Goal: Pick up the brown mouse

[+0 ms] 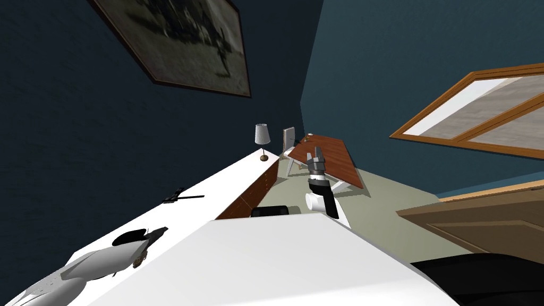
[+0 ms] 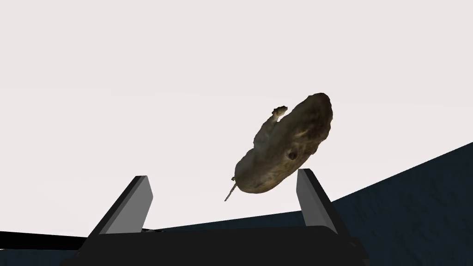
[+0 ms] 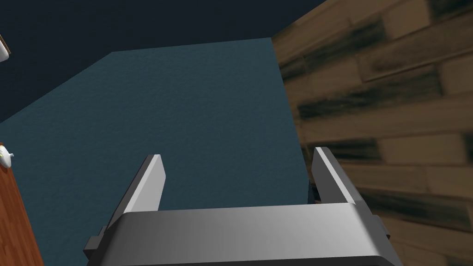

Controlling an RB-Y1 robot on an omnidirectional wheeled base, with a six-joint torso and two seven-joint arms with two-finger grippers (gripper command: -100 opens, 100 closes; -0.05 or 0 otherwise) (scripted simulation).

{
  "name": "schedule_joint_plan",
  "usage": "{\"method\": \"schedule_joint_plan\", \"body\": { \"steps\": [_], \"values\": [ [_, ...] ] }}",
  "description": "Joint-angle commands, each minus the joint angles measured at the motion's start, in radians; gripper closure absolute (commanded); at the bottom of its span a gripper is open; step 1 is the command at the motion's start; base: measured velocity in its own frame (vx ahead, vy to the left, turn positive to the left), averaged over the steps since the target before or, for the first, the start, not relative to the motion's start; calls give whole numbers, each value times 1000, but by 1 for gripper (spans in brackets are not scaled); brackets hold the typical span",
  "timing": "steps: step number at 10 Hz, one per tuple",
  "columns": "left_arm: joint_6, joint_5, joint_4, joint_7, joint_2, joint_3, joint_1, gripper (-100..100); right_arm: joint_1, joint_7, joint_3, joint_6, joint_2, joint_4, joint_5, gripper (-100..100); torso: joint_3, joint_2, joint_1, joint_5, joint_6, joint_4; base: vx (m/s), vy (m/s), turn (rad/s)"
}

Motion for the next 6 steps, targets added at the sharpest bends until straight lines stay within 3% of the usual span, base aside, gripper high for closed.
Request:
{"method": "schedule_joint_plan", "body": {
  "steps": [1, 6],
  "values": [
    [0, 0, -1, 0, 0, 0, 0, -100, 0, 0, 0, 0, 0, 0, 0, 0, 0, 0, 0, 0, 0, 0, 15, -17, 52],
    [36, -42, 108, 50, -49, 14, -77, -100, 0, 0, 0, 0, 0, 0, 0, 0, 5, 8, 5, 2, 2, 2, -131, 42, -217]
  ]
}}
